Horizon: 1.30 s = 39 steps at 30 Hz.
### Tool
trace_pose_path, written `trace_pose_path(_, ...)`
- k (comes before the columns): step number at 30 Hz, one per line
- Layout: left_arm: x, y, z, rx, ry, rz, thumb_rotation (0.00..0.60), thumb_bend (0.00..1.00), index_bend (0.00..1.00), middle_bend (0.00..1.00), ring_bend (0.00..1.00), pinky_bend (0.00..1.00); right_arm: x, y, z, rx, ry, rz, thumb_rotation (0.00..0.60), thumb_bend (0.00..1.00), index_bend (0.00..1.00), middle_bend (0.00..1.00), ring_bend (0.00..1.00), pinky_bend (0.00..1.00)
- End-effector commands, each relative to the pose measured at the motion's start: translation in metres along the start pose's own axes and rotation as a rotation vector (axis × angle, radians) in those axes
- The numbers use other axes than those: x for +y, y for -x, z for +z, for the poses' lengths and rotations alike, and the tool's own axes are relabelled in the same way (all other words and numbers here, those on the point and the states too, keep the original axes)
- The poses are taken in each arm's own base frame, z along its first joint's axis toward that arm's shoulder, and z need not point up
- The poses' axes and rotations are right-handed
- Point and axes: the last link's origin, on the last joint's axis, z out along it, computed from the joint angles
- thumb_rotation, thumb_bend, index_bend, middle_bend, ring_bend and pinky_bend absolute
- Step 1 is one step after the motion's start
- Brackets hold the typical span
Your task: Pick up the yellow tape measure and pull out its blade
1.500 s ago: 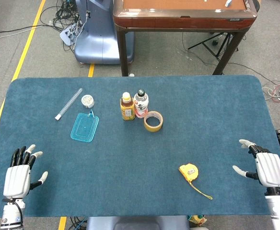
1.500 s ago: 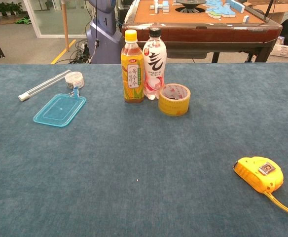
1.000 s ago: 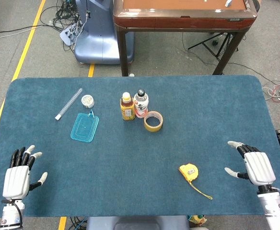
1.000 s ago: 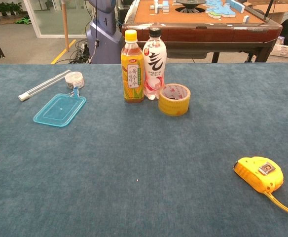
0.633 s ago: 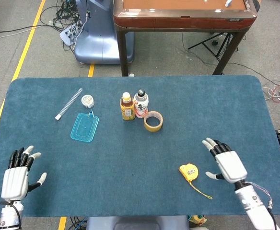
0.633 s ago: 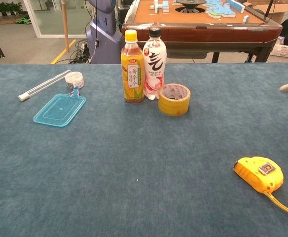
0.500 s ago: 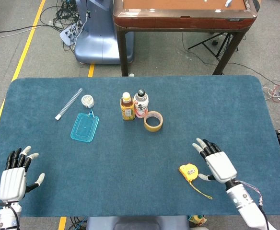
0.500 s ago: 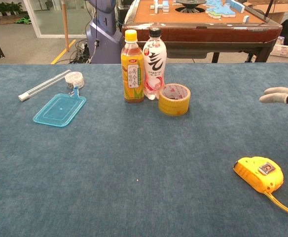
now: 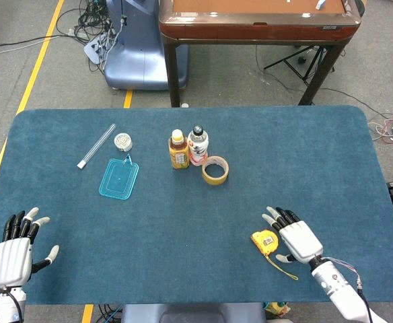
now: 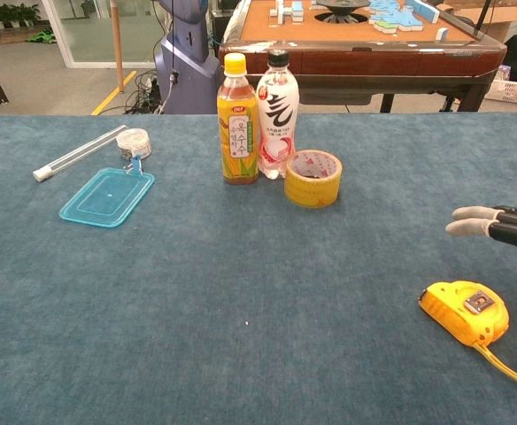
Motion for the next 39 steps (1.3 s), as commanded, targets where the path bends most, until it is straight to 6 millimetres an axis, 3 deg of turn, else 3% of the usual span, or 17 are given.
trace_pose_path(1, 0.0, 0.001, 0.0, -0.002, 0.002, -0.001, 0.6, 0.23, 0.26, 0.12, 0.04, 0.0, -0.002, 0.003, 0.007, -0.009, -0.006, -0.012, 0.6, 0.0, 0.0, 0.0, 0.03, 0.1)
trace_pose_path(14, -0.005, 0.002, -0.001, -0.004, -0.015, -0.01, 0.6, 0.23, 0.26, 0.12, 0.04, 0.0, -0.007, 0.001, 0.051, -0.002, -0.004, -0.046, 0.6, 0.0, 0.0, 0.0, 0.03, 0.1)
trace_pose_path(20, -0.004, 0.002, 0.003, -0.005, -0.011, -0.011, 0.6, 0.23, 0.26, 0.12, 0.04, 0.0, -0.01, -0.018, 0.094, 0.072, 0.024, -0.065, 0.6, 0.0, 0.0, 0.0, 0.03, 0.1)
trace_pose_path(23, -0.002, 0.002, 0.004, -0.006, -0.007, -0.012, 0.6, 0.23, 0.26, 0.12, 0.04, 0.0, -0.011, -0.022, 0.104, 0.082, 0.038, -0.074, 0.6, 0.0, 0.0, 0.0, 0.03, 0.1)
trace_pose_path(34, -0.002, 0.005, 0.002, -0.018, -0.008, -0.012, 0.6, 0.23, 0.26, 0.12, 0.04, 0.0, -0.016, -0.022, 0.075, 0.024, 0.0, -0.047, 0.6, 0.0, 0.0, 0.0, 0.03, 0.1)
trace_pose_path(39, -0.003, 0.004, 0.002, -0.016, -0.004, -0.018, 0.6, 0.23, 0.26, 0.12, 0.04, 0.0, -0.024, -0.023, 0.082, 0.037, -0.004, -0.027, 0.6, 0.0, 0.0, 0.0, 0.02, 0.1)
